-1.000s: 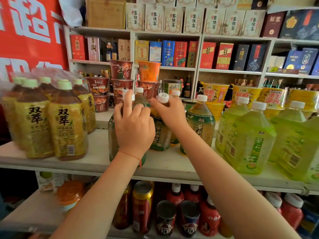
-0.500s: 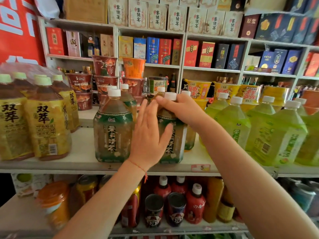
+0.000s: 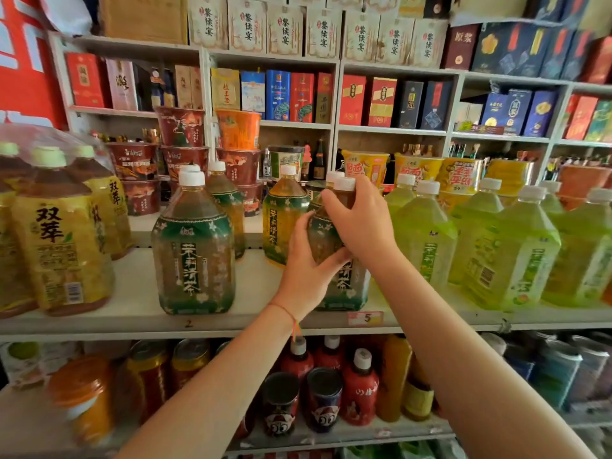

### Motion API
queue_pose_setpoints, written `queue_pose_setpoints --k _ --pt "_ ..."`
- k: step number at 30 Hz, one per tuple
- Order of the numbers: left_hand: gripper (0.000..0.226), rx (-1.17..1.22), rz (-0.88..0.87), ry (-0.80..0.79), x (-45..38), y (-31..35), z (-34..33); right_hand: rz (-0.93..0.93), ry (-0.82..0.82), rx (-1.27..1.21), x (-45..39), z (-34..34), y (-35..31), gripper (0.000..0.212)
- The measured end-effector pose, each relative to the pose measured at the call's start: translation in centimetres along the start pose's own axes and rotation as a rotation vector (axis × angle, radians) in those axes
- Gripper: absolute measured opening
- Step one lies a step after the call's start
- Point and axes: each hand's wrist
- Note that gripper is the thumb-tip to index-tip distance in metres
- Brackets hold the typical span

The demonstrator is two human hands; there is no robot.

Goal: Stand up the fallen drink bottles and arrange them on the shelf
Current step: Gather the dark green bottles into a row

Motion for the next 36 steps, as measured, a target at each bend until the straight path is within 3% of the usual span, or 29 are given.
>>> queue_pose_setpoints --k 2,4,6,8,10,12,14,17,21,25,32,36 --pt "0.079 -0.125 -0.018 -0.026 0.0 0.4 0.3 0.022 0.080 0.089 0.2 -0.4 0.0 0.028" --pt "0.074 -0.331 -0.180 0.035 0.9 1.5 1.2 0.153 0.272 0.194 0.6 -0.8 -0.5 0.033" --pt "0.051 -0.573 -0.552 0.257 1.9 2.8 3.4 0.368 0.484 0.193 1.2 -1.3 -1.7 0.030" --pt "0.039 -0.856 -0.801 0.558 1.9 3.9 6.4 0.551 0.520 0.130 1.5 -2.3 -3.1 0.021" --pt "0.050 -1.149 -0.676 0.709 1.0 3.7 9.4 0.649 0.387 0.087 1.8 -4.2 -4.5 0.013" --pt "0.072 -1.256 -0.370 0.667 0.4 2.9 11.4 0.578 0.190 0.088 1.8 -6.3 -5.3 0.015" --pt "0.075 -1.223 -0.276 0.622 0.3 2.2 12.5 0.310 -0.014 0.061 1.1 -8.6 -5.7 0.030" --pt "0.053 -1.180 -0.380 0.586 0.3 1.3 14.0 -0.099 -0.156 0.043 -1.0 -11.3 -5.8 0.069" --pt "0.043 -1.119 -0.430 0.589 0.5 0.7 15.9 -0.250 -0.187 0.115 -3.7 -14.1 -5.0 0.080" --pt "0.042 -1.111 -0.443 0.558 0.5 0.6 16.2 -0.247 -0.174 0.311 -5.1 -15.1 -4.9 0.063" --pt "0.041 -1.108 -0.449 0.549 0.6 0.3 16.7 -0.116 -0.039 0.577 -5.9 -15.4 -5.1 0.030" --pt "0.040 -1.117 -0.446 0.553 0.7 0.2 16.6 0.031 0.017 0.594 -5.3 -16.1 -6.2 0.018"
Point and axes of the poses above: each hand's wrist, its own x-axis away from the middle knuckle, its own z-axis out of the back of the hand, y = z × x
